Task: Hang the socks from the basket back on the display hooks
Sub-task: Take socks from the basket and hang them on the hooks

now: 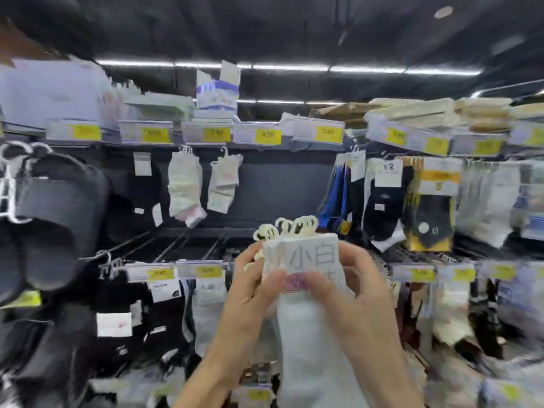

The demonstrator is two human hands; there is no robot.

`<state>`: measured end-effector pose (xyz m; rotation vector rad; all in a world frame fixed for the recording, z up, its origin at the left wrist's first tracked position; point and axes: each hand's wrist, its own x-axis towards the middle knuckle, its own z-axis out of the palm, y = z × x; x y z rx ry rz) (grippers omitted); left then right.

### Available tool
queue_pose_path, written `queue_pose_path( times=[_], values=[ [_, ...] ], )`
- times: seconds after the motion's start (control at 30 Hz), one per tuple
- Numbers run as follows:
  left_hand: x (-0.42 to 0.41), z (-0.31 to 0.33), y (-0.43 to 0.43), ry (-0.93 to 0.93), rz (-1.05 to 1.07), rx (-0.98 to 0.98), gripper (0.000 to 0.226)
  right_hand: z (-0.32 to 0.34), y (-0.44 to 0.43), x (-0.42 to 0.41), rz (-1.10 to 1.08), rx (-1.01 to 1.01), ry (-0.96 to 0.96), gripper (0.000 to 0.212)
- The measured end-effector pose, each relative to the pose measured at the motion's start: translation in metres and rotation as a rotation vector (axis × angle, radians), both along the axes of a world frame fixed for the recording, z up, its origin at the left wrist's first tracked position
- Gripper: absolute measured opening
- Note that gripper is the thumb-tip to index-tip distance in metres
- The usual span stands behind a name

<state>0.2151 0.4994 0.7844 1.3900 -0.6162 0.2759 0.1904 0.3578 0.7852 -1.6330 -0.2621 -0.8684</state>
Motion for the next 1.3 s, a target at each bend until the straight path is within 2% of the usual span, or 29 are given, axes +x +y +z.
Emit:
queue_pose_path(
  times=[0.1, 0.23, 0.5, 0.6, 0.7, 0.87, 0.97, 1.13, 1.3],
  values=[
    [0.014, 0.000, 0.028, -0.043, 0.036, 0.005, 0.051, 0.011, 0.020, 0.008, 0.001, -0.016, -0.007, 0.037],
    [0.030, 0.004, 0.048, -0.038, 0.009, -0.005, 0.043, 0.022, 0.029, 0.025, 0.055, -0.048, 0.025, 0.026],
    [0.092, 0.021, 0.050, -0.018, 0.019, -0.043, 0.045, 0.039, 0.023, 0.078, 0.190, -0.051, 0.030, 0.023],
    [0.116, 0.032, 0.040, 0.002, -0.029, -0.068, 0.036, 0.043, 0.011, 0.105, 0.229, 0.001, 0.034, 0.024],
    [0.143, 0.038, 0.031, 0.051, -0.013, -0.086, 0.036, 0.050, -0.009, 0.138, 0.263, 0.110, 0.042, 0.030],
    [0.181, 0.042, 0.030, 0.104, -0.017, -0.063, 0.039, 0.071, -0.061, 0.222, 0.099, 0.235, 0.049, 0.034],
    [0.195, 0.042, 0.025, 0.119, -0.049, -0.047, 0.036, 0.088, -0.080, 0.271, 0.033, 0.212, 0.034, 0.040],
    [0.212, 0.042, 0.012, 0.177, -0.101, -0.034, 0.028, 0.114, -0.091, 0.332, -0.070, 0.070, 0.039, 0.038],
    [0.227, 0.042, 0.007, 0.144, -0.141, -0.001, 0.029, 0.112, -0.092, 0.359, 0.087, -0.030, -0.023, 0.053]
  ],
)
